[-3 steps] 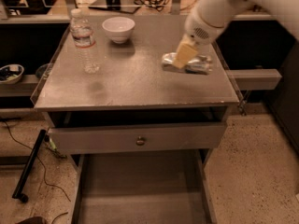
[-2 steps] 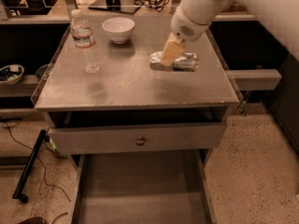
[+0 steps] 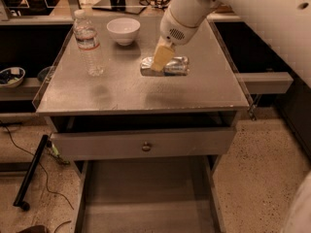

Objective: Pick redbull can from middle drawer and place on counter

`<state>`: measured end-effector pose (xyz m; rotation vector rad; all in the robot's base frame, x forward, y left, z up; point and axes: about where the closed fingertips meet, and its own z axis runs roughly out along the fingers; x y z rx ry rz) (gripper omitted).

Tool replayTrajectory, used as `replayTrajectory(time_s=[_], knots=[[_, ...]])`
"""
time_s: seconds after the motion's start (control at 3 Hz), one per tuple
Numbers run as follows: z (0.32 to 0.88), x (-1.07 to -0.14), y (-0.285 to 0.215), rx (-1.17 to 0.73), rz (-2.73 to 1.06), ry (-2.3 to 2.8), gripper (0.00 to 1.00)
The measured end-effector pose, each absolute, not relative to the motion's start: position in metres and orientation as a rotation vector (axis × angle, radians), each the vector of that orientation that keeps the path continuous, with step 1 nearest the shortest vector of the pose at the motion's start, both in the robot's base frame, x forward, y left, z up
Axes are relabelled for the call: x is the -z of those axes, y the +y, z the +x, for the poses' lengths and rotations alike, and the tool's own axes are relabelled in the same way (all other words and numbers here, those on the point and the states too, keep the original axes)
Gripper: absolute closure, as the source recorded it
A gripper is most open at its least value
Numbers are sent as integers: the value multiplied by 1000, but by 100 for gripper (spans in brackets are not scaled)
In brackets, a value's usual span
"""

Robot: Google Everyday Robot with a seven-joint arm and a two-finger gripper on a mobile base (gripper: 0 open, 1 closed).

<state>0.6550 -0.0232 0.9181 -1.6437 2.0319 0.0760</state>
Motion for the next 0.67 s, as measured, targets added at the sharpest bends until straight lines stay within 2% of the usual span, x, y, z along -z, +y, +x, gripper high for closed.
replayTrajectory(time_s=[0.67], knots=[[650,-889,12,-184,-1706,1987,100]])
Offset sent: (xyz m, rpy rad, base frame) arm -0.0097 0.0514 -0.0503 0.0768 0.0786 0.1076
